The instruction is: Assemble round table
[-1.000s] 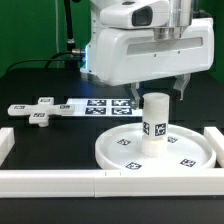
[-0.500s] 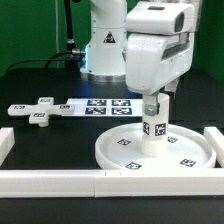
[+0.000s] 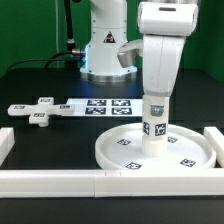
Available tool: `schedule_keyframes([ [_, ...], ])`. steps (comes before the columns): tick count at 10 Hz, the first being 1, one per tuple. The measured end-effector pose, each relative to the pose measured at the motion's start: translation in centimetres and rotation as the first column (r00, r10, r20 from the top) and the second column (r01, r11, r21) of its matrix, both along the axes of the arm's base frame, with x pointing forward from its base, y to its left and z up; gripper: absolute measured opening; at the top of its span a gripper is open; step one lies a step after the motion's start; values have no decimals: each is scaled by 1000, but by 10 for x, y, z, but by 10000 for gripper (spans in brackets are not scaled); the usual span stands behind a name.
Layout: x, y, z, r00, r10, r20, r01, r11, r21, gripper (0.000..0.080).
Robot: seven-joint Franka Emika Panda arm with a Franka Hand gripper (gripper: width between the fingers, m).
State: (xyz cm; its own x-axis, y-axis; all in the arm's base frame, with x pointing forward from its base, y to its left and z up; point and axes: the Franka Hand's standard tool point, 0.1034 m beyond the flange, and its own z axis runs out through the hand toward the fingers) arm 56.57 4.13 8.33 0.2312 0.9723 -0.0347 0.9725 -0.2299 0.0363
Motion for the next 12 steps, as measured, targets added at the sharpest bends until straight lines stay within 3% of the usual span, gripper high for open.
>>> schedule_keyframes([
  [1, -1, 0, 0, 1000, -3, -2, 3, 1000, 0, 406],
  [6, -1, 0, 0, 999, -52, -1, 52, 999, 4, 407],
  [7, -1, 1, 0, 973, -231, -3, 231, 973, 27, 407],
  [12, -1, 1, 0, 823, -568, -6, 568, 822, 45, 409],
])
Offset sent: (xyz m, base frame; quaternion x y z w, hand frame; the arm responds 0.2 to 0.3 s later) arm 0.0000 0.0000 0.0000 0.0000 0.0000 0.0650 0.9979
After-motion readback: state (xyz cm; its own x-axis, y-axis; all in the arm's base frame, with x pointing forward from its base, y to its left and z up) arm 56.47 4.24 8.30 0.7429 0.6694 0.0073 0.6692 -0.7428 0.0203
